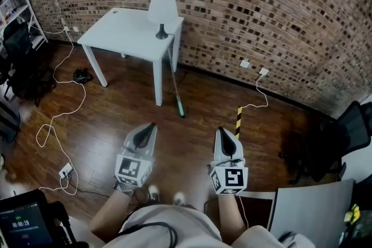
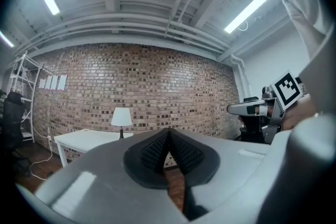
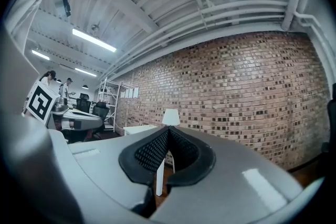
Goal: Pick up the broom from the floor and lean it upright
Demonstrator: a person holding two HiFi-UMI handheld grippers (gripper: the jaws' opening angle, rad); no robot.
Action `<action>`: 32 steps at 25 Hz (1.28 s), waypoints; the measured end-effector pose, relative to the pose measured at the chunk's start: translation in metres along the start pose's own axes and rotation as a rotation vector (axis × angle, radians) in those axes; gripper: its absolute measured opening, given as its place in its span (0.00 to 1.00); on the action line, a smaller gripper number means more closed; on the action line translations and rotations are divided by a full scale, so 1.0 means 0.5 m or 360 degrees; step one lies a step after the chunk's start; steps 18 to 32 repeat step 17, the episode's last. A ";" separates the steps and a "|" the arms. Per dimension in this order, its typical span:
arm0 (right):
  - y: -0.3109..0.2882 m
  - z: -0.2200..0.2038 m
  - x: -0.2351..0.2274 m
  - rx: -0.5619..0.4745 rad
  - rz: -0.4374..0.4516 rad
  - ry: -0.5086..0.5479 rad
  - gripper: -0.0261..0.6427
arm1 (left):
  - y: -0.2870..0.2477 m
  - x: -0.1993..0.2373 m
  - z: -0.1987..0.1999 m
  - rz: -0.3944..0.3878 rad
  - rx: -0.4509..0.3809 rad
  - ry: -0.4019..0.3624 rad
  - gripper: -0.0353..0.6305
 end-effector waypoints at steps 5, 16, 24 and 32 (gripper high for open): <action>-0.004 0.004 0.003 0.0016 0.0022 0.0014 0.06 | -0.004 -0.001 -0.001 -0.0006 -0.0007 -0.0005 0.05; -0.005 0.002 0.004 0.0010 0.0026 0.0002 0.06 | -0.005 0.001 -0.006 -0.0002 -0.0003 0.0003 0.05; -0.006 0.001 0.004 0.0010 0.0023 -0.0001 0.06 | -0.006 0.002 -0.005 -0.0002 -0.0003 0.0003 0.05; -0.006 0.001 0.004 0.0010 0.0023 -0.0001 0.06 | -0.006 0.002 -0.005 -0.0002 -0.0003 0.0003 0.05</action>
Point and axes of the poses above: the fingertips, and each gripper's own axes: y backward along the fingers, x to its left, z out of its top, the point moved 8 cm from there along y, backward along the fingers, and after that the axes turned 3 degrees about y, right-handed, at the moved point
